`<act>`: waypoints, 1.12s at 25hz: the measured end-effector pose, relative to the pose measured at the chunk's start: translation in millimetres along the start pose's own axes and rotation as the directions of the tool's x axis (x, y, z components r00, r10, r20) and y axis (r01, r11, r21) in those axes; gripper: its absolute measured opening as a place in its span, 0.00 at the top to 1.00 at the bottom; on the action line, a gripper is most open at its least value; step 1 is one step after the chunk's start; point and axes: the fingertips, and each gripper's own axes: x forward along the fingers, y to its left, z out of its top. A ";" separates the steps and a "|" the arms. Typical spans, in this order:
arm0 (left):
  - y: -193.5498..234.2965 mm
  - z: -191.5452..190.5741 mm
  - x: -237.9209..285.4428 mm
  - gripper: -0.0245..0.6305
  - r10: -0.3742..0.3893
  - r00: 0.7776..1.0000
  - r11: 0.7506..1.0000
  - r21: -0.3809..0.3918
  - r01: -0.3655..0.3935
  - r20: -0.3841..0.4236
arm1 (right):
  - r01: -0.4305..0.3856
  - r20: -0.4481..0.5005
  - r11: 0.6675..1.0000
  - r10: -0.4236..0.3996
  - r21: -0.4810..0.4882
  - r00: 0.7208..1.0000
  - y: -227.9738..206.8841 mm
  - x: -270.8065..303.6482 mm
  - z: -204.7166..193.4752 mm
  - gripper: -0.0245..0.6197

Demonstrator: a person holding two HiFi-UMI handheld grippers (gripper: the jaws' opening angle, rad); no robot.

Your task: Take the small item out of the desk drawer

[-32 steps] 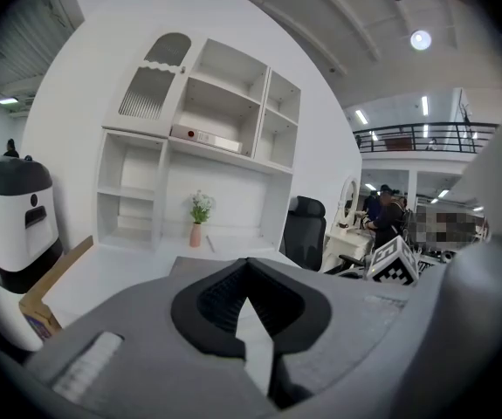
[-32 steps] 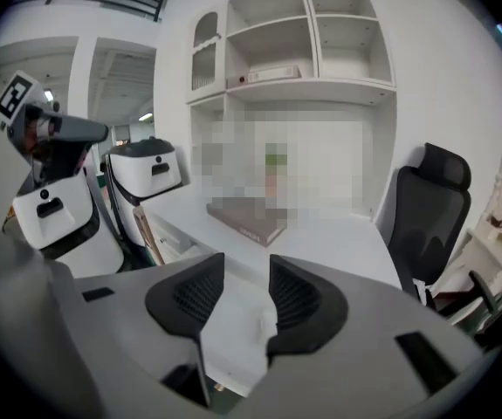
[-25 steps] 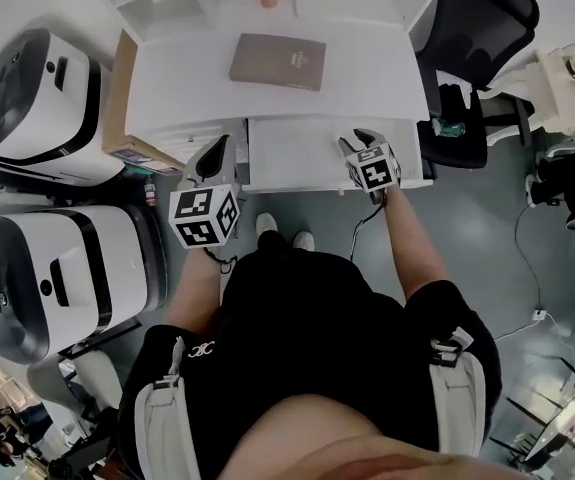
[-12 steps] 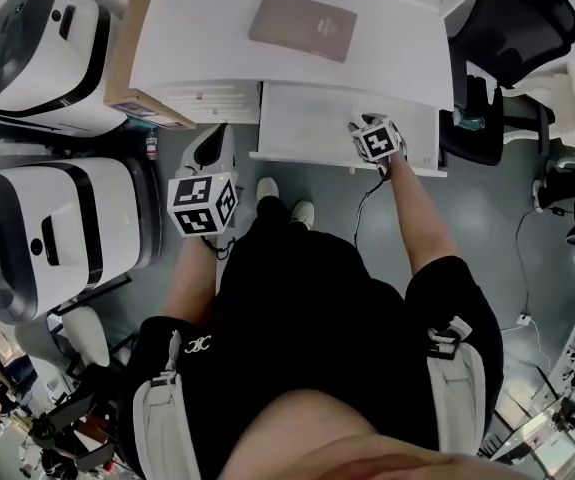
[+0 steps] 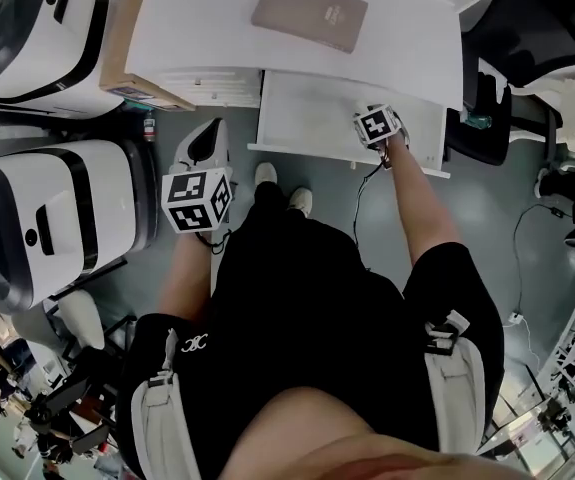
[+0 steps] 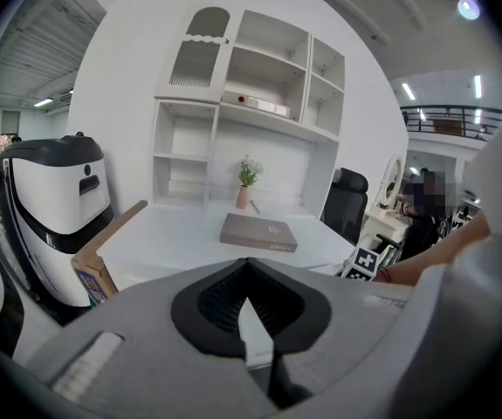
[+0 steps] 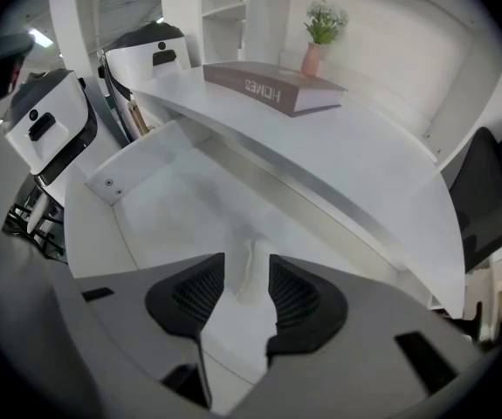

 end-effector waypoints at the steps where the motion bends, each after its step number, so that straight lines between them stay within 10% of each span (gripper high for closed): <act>1: 0.8 -0.1 2.4 0.94 0.002 1.000 1.000 0.001 -0.002 -0.004 | -0.013 -0.006 1.000 0.013 0.006 1.000 0.5 3.4 0.1 0.72; 28: 31.8 24.6 35.3 0.94 0.042 0.998 0.999 0.016 -0.042 -0.042 | -0.030 -0.068 0.998 0.034 0.062 0.997 -22.6 75.4 -10.1 0.75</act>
